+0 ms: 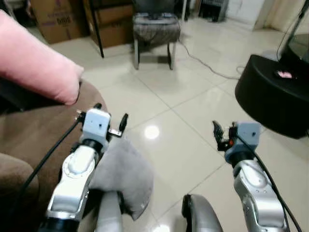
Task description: Move the pillow to the sofa from floor
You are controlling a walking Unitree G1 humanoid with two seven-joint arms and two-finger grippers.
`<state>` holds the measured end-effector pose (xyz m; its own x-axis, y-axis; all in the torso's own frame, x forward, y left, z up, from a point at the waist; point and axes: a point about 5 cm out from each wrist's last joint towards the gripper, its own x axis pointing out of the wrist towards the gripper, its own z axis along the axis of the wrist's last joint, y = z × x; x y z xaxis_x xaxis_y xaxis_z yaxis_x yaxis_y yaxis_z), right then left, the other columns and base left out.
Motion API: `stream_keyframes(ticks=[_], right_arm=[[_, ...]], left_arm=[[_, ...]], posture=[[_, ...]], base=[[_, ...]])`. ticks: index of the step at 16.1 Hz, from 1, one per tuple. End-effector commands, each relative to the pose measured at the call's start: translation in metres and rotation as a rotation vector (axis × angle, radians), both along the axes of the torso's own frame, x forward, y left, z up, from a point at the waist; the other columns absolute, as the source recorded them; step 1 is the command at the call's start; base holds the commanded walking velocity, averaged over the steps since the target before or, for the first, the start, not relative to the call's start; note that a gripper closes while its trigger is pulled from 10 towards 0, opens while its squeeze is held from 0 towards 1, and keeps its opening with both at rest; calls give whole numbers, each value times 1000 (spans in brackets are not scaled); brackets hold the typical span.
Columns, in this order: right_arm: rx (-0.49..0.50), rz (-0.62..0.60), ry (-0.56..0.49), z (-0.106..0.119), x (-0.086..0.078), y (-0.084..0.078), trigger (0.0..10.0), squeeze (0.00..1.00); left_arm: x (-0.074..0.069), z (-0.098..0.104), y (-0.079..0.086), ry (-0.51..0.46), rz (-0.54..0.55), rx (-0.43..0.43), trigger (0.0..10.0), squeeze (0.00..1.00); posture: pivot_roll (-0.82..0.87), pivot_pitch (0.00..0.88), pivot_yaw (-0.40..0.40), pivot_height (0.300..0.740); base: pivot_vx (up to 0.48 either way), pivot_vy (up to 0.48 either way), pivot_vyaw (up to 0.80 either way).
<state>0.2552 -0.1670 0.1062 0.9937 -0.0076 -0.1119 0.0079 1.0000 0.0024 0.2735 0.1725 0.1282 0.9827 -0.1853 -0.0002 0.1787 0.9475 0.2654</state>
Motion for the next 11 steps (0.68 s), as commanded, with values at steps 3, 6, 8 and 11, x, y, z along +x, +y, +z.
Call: stream_keyframes(ticks=[3, 6, 8, 11], right_arm=[[28, 33, -1, -1, 0, 6, 10000, 0], [22, 38, 5, -1, 0, 5, 10000, 0], [5, 64, 29, -5, -1, 4, 10000, 0], [-24, 122, 74, -11, -4, 6, 10000, 0]], left_arm=[[-3, -6, 5, 27, 24, 13, 10000, 0], [-2, -13, 4, 56, 20, 8, 10000, 0], [-1, -22, 4, 95, 9, 10, 10000, 0], [0, -40, 6, 185, 2, -50, 10000, 369]], posture=[[58, 0, -35, 533], [53, 0, -37, 503], [47, 0, -42, 478], [41, 0, -49, 464]], base=[[0, 0, 0], [0, 0, 0], [0, 0, 0], [0, 0, 0]])
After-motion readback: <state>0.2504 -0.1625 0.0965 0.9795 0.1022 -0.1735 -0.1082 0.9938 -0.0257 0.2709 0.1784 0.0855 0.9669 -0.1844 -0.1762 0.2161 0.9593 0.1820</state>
